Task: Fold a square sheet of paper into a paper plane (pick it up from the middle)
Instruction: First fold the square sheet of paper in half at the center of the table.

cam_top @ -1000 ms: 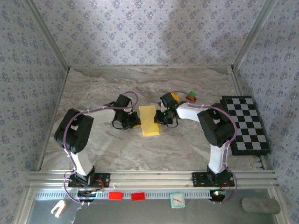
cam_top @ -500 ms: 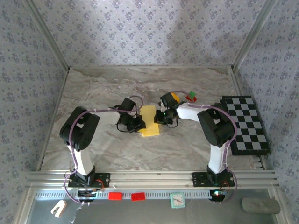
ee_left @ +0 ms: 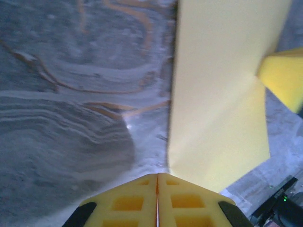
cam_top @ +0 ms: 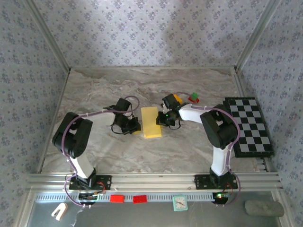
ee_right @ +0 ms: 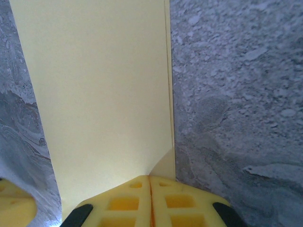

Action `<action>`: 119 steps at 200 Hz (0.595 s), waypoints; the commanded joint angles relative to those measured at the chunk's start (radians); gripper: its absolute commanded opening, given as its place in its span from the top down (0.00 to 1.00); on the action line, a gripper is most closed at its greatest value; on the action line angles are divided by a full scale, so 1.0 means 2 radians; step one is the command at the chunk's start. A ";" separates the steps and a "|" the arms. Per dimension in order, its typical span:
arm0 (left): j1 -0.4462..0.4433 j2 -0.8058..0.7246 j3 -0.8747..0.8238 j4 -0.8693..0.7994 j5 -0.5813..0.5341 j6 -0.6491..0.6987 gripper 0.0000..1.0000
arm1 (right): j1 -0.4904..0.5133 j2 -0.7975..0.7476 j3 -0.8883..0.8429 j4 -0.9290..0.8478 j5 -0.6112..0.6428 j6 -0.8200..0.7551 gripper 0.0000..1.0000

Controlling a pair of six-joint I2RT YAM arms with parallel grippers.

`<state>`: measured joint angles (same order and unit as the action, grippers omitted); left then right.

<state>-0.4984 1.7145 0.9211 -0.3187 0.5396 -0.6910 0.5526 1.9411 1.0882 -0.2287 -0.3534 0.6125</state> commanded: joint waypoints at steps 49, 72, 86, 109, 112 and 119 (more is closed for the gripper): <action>-0.057 0.031 0.043 0.028 0.013 -0.053 0.91 | -0.006 0.101 -0.071 -0.136 0.141 -0.001 0.91; -0.062 0.049 0.041 0.024 0.016 -0.057 0.91 | -0.005 0.102 -0.071 -0.136 0.141 -0.001 0.91; -0.064 0.054 0.037 0.016 0.014 -0.054 0.91 | -0.005 0.103 -0.070 -0.136 0.140 0.000 0.91; -0.064 0.061 0.027 0.000 0.006 -0.043 0.91 | -0.006 0.103 -0.070 -0.138 0.141 -0.001 0.92; -0.063 0.061 0.026 -0.002 0.005 -0.041 0.91 | -0.006 0.103 -0.070 -0.138 0.140 -0.002 0.92; -0.063 0.062 0.021 -0.010 0.004 -0.036 0.91 | -0.006 0.103 -0.070 -0.138 0.141 -0.002 0.92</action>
<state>-0.6220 1.8233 0.9901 -0.2768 0.5560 -0.7864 0.5526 1.9411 1.0882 -0.2287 -0.3538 0.6125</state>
